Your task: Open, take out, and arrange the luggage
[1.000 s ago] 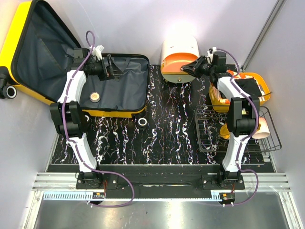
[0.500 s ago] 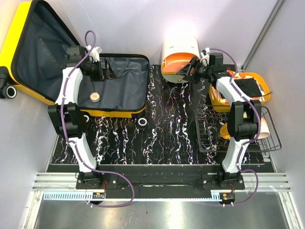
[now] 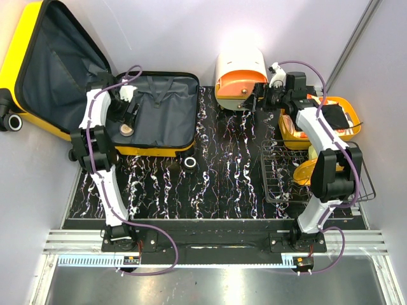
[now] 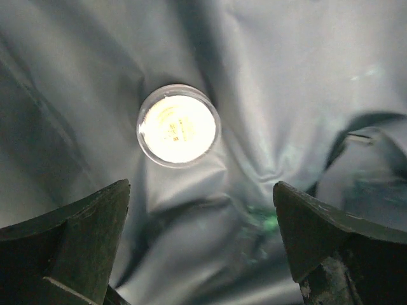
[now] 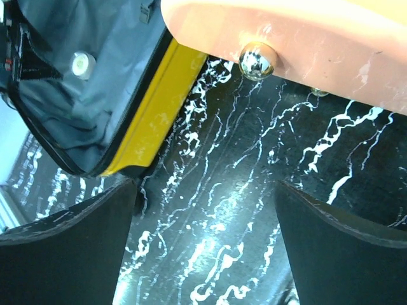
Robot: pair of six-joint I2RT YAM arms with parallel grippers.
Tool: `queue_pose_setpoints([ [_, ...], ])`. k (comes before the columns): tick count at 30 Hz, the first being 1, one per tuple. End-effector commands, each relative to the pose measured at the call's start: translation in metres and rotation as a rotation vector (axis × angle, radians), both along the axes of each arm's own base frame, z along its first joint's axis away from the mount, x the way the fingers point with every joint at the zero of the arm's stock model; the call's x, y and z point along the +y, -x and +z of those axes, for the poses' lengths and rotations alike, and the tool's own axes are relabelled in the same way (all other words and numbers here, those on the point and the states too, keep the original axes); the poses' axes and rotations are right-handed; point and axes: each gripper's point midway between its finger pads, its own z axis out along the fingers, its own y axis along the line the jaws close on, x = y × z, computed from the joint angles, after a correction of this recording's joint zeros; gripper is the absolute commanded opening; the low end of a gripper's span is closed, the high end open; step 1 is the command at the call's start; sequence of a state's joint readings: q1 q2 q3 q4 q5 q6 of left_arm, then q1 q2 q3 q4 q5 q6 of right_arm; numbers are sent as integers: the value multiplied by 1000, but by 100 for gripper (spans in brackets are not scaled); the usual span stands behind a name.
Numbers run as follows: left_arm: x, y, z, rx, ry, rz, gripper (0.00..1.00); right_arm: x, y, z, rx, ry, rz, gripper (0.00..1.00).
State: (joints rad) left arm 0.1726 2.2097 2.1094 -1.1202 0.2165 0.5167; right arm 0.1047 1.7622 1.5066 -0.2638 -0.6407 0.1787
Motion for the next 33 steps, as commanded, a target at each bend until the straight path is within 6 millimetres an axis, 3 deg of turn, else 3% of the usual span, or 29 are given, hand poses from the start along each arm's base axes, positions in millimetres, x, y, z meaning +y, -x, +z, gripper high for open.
queue_pose_setpoints([
  [1,27,-21,-4,-32,-199,-157,99,-4,4,27,-171,78,60,100],
  [5,23,-23,-26,-9,-243,-258,99,-15,-11,50,-240,43,-89,100],
  [9,22,-32,-40,-17,-263,-321,99,-7,-3,69,-311,19,-19,100],
  [13,17,-34,-51,-12,-246,-370,97,5,6,73,-338,-4,82,100],
  [19,10,-35,-64,-12,-213,-403,92,5,2,73,-328,-5,75,100],
  [22,10,-34,-73,5,-207,-410,86,2,-5,70,-289,-2,35,100],
  [24,10,-34,-73,3,-200,-404,77,4,-6,68,-278,-6,48,100],
  [27,2,-35,-64,-22,-163,-387,65,10,0,72,-313,-11,112,100],
  [32,-5,-31,-57,-33,-122,-356,54,15,-2,76,-347,-17,164,100],
  [33,-5,-30,-56,-31,-118,-345,46,17,-5,78,-359,-19,173,100],
])
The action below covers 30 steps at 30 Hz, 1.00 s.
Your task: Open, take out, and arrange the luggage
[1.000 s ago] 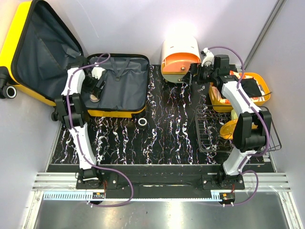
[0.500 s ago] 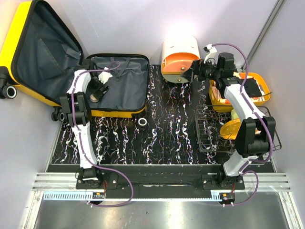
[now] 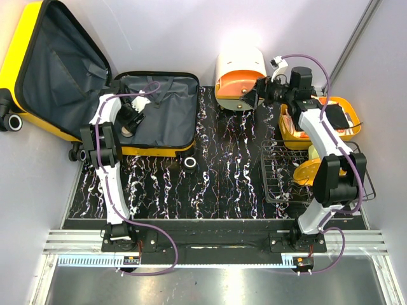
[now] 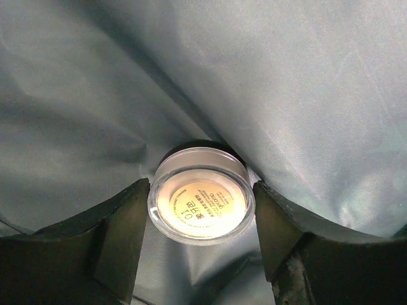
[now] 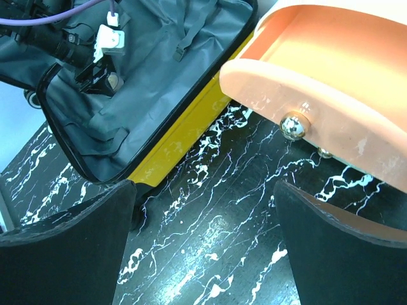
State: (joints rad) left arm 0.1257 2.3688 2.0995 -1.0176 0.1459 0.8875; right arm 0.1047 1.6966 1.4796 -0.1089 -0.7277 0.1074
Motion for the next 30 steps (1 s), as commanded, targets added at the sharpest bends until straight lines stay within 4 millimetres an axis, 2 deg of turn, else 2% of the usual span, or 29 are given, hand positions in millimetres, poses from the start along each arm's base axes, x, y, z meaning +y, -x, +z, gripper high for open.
queue_pose_setpoints([
  [1,-10,-2,17,-44,73,32,42,9,-8,33,-129,-7,76,100],
  [4,-19,-5,37,-78,125,62,29,12,-10,41,-176,-9,108,100],
  [6,-31,-8,61,-117,181,83,23,15,-9,42,-190,-13,128,100],
  [7,-37,-12,74,-145,198,82,17,16,-10,41,-196,-9,135,100],
  [9,-48,-15,105,-198,244,112,13,21,-13,46,-240,-3,151,100],
  [11,-68,-16,142,-261,325,107,9,24,-14,49,-281,8,165,100],
  [12,-77,-14,155,-267,380,135,8,30,-14,51,-300,10,176,100],
  [15,-119,-2,204,-288,589,119,6,40,-21,61,-437,50,191,100],
  [16,-134,2,216,-283,652,104,6,49,-21,70,-516,61,206,100],
  [17,-151,8,237,-291,744,61,6,55,-22,73,-550,66,212,100],
  [18,-162,13,246,-266,810,82,4,61,-24,73,-575,73,222,100],
  [19,-172,17,254,-251,859,80,2,73,-22,78,-626,76,243,100],
  [20,-184,21,272,-250,948,36,2,78,-22,81,-659,75,253,100],
  [21,-192,26,282,-201,1027,73,0,84,-23,76,-676,75,261,100],
  [22,-197,28,288,-170,1086,76,0,90,-22,85,-762,79,265,100],
  [23,-207,31,308,-172,1171,6,0,102,-17,85,-798,78,286,100],
  [24,-213,36,319,-98,1250,49,0,108,-16,78,-819,83,297,100],
  [25,-216,37,314,-35,1303,74,0,113,-14,88,-902,83,297,100],
  [26,-221,36,343,-128,1356,-66,0,126,-7,88,-929,69,321,100],
  [27,-224,42,356,-13,1449,23,0,132,-6,83,-942,62,329,100],
  [28,-226,42,342,48,1497,59,0,136,-3,92,-1014,49,325,100],
  [29,-228,46,364,-68,1530,-70,0,142,2,94,-1050,37,333,100],
  [30,-230,46,360,-1,1539,-20,0,153,8,88,-1072,25,352,100],
])
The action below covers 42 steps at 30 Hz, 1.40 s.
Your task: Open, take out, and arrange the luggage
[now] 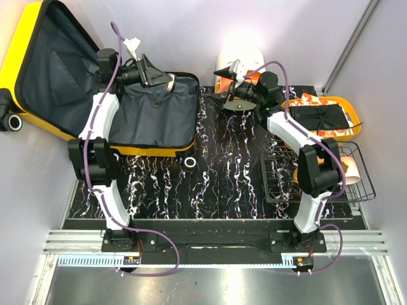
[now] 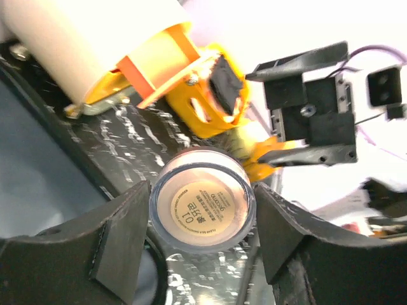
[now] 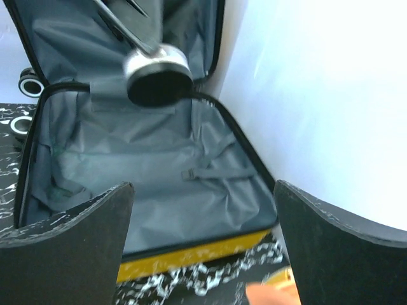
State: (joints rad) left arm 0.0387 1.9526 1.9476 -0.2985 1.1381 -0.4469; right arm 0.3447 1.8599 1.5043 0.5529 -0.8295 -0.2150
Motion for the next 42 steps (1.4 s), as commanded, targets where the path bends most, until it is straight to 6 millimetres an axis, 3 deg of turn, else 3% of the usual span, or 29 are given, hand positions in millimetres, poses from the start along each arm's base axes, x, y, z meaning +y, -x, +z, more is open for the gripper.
queue_pose_setpoints([
  [1,-19,32,64,-26,208,-196,0,26,21,42,-365,-98,49,100],
  [2,-22,36,66,-76,201,-226,0,32,23,36,-382,-103,69,100],
  [7,-29,42,67,-22,220,-245,0,61,44,41,-516,-148,155,100],
  [8,-29,43,67,-23,219,-251,0,66,43,33,-517,-147,168,100],
  [11,-41,53,70,-25,216,-299,0,74,46,37,-560,-184,162,100],
  [16,-44,58,70,-13,220,-308,0,68,42,60,-644,-278,54,100],
  [21,-49,61,69,-8,219,-323,0,63,42,71,-697,-311,19,100],
  [42,-62,61,60,26,221,-346,0,73,55,71,-723,-314,127,100],
])
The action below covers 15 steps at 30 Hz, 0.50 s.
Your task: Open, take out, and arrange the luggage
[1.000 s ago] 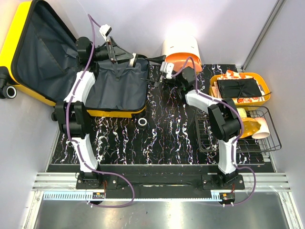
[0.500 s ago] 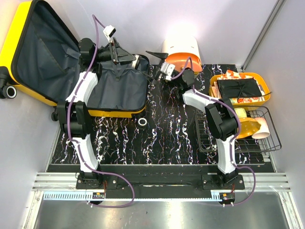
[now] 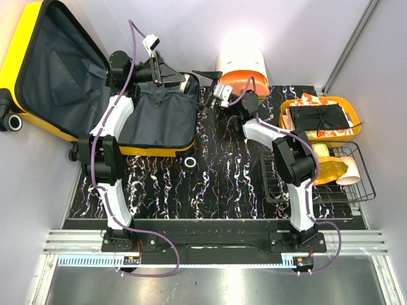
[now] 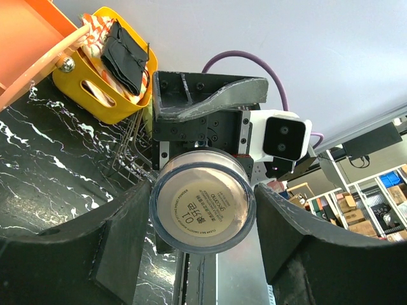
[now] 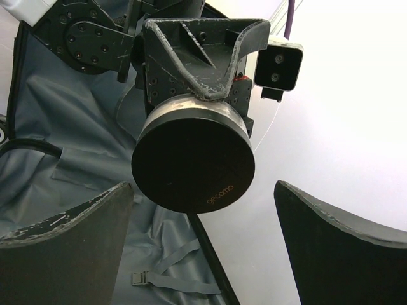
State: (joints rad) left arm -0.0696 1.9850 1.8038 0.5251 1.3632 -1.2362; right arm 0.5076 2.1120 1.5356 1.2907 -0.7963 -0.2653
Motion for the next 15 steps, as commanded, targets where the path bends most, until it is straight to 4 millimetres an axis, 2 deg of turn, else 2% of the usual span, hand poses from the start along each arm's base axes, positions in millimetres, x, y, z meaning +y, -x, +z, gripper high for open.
queue_pose_setpoints([
  [1,1,13,20,-87,0,-12,0,-8,26,50,-213,-112,19,100],
  [15,0,8,14,-67,-4,-1,0,-7,34,53,-270,-109,35,90],
])
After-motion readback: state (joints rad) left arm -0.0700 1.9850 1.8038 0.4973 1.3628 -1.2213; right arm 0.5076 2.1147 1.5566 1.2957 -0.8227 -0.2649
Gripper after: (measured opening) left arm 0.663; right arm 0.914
